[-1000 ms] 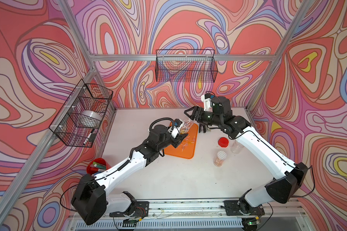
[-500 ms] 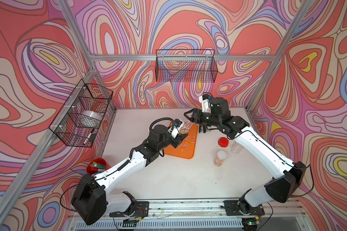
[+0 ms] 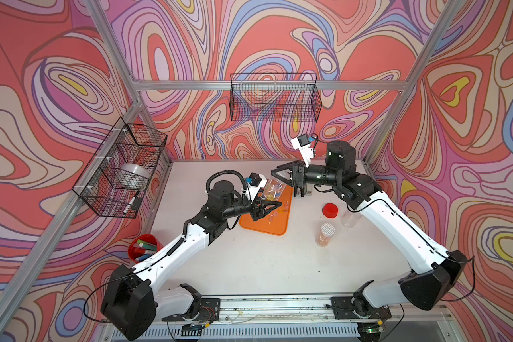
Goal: Pour the candies out of the jar
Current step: Unscrew the lid from the jar.
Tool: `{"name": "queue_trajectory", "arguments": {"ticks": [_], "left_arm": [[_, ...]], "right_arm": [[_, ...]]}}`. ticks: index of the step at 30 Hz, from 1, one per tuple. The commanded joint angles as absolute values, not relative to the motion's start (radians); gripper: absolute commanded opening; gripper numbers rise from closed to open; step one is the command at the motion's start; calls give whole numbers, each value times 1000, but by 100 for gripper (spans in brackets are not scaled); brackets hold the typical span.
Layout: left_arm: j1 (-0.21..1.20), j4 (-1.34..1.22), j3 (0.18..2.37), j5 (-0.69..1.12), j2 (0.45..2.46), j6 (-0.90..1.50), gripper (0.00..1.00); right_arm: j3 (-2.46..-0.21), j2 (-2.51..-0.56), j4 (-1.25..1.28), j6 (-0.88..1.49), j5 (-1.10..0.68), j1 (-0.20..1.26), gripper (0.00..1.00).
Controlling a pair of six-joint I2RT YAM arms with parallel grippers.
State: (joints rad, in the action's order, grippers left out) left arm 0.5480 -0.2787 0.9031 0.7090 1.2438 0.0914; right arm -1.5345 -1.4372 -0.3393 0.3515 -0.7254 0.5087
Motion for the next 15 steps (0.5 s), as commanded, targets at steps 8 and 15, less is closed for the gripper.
{"name": "queue_trajectory", "arguments": {"ticks": [8, 15], "left_arm": [[540, -350, 896, 718, 1236, 121, 0], [541, -322, 876, 633, 1245, 82, 0]], "right_arm": [[-1545, -1451, -330, 405, -818, 507, 38], [-1574, -1489, -295, 614, -858, 439, 39]]}}
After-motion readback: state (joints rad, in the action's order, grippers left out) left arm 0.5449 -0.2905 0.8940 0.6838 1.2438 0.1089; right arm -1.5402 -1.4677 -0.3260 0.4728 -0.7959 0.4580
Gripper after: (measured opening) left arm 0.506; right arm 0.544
